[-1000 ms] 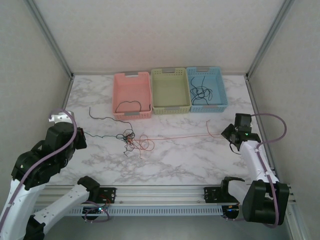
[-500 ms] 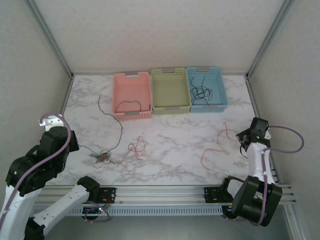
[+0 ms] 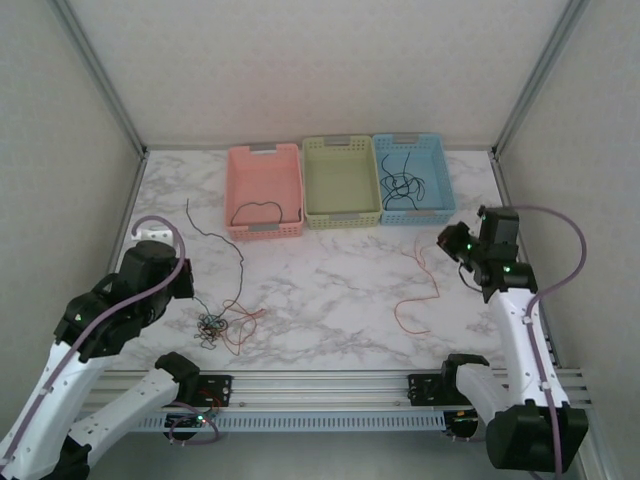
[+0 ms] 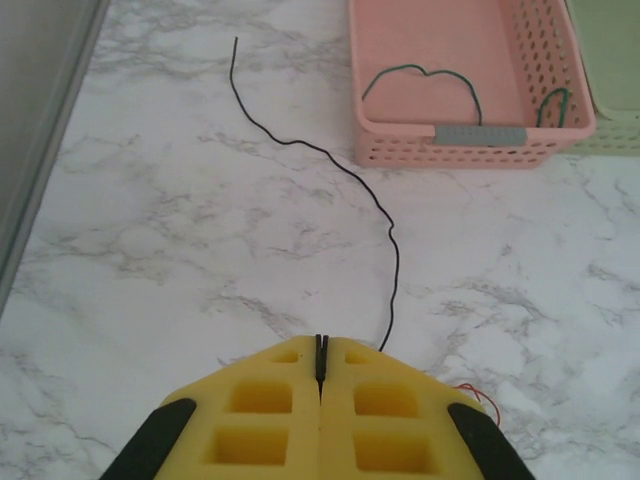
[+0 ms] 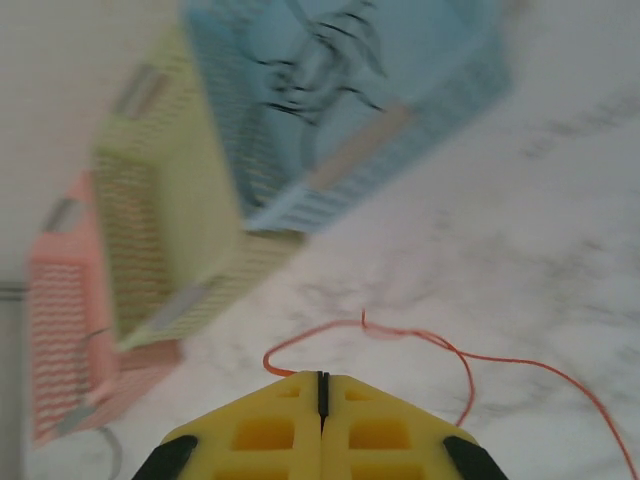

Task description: Untangle the cables

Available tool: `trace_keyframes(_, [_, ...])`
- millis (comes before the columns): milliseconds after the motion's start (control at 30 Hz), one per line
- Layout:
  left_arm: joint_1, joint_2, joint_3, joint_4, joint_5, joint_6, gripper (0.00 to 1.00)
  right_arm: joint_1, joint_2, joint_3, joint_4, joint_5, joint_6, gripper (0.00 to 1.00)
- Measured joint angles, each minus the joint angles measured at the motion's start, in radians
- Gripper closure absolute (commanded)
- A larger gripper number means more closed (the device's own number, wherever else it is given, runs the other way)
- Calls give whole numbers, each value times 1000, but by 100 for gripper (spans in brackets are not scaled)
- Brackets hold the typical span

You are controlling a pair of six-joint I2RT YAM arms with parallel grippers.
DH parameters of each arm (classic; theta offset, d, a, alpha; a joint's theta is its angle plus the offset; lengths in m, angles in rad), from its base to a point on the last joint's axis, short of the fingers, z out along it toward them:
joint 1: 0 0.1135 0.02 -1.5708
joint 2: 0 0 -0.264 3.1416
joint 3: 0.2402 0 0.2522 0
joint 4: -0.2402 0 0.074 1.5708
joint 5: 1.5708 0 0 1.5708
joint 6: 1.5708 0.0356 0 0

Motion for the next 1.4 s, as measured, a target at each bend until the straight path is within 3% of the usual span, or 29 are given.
trace_keyframes(233, [0,0,-88,97,79,13,100,110,168,404,17,-66,21,100])
trace_keyframes(733, [0,1,-146,164,160,20,100,173,701,1170,36,-85,182,100])
trace_keyframes(1067, [3,0,-149,168,164,20,100,197,1133,1878,-51,-127,331,100])
trace_keyframes(1400, [6,0,-154,180,174,20,100,198,1175,1916,7,-175,424,100])
